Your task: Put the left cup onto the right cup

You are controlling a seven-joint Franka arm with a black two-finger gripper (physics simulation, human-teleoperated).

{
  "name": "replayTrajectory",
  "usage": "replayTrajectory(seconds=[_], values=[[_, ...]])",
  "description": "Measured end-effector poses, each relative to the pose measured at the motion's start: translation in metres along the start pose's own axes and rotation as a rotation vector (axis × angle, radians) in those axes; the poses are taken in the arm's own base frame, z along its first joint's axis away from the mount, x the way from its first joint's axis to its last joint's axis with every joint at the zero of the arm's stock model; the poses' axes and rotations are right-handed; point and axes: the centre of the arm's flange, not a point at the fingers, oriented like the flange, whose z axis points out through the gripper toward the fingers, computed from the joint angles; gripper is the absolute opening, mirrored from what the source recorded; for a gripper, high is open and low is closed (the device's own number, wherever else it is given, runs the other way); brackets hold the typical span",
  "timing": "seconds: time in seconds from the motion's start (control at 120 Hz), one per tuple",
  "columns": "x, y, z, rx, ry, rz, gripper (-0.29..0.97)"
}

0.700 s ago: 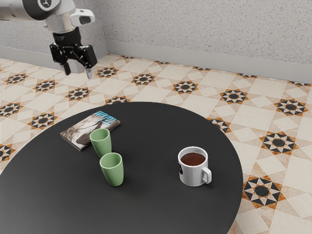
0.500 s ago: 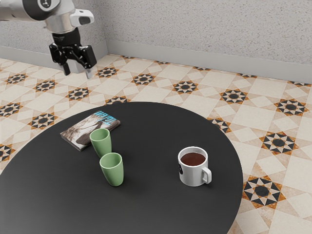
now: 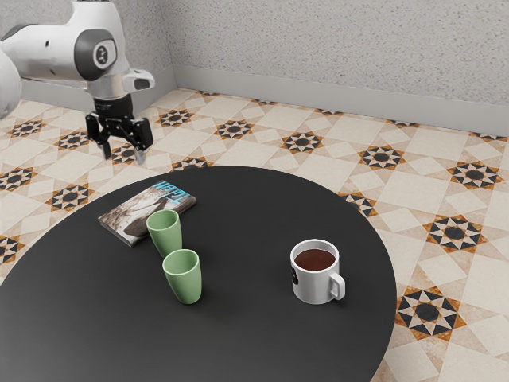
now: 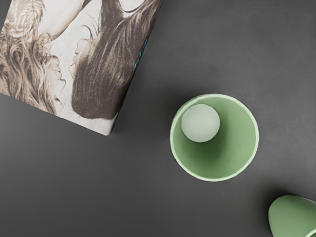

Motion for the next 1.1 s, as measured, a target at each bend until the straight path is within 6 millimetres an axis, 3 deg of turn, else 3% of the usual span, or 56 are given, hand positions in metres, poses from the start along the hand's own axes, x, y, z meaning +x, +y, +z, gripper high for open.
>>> replayTrajectory(seconds=[0.217, 0.533, 0.7, 0.875, 1.1], values=[[0.020, -0.012, 0.044, -0.001, -0.032, 0.021, 0.66], [0.040, -0.013, 0.065, 0.026, 0.042, 0.239, 0.66], [0.050, -0.001, 0.076, 0.033, 0.051, 0.346, 0.66], [0.062, 0.027, 0.086, 0.036, 0.052, 0.455, 0.66], [0.068, 0.033, 0.112, 0.028, 0.024, 0.525, 0.66]])
